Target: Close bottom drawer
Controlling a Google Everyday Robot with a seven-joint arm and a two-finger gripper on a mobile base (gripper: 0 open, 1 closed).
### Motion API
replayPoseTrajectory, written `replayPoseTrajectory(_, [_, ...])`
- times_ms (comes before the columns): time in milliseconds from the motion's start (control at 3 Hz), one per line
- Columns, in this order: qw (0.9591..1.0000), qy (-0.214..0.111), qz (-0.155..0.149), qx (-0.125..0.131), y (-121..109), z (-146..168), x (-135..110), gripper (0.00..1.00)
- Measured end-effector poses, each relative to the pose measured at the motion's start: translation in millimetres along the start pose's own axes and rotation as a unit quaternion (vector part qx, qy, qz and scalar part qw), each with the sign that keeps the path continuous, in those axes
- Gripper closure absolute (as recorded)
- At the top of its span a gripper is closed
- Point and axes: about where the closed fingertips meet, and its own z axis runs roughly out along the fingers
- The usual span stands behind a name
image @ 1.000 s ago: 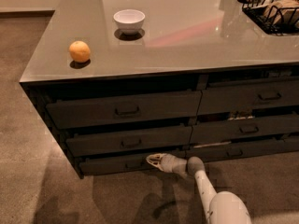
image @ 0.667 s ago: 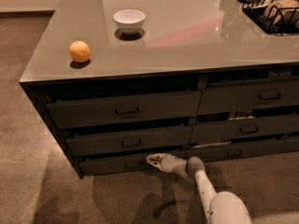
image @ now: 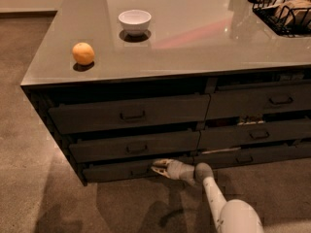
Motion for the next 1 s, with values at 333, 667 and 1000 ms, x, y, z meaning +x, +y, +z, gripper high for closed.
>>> replayPoseTrajectory(333, [0.9999, -0.005, -0.003, -0.009, -0.1, -32.6, -19.7, 0.46])
replayPoseTrajectory(667, [0.9996, 0.000, 0.004, -0.029, 13.1, -83.4, -40.2, 0.73])
replayPoseTrajectory(1000, [0.9991, 0.012, 0.016, -0.038, 22.0, -110.0, -46.0, 0.58])
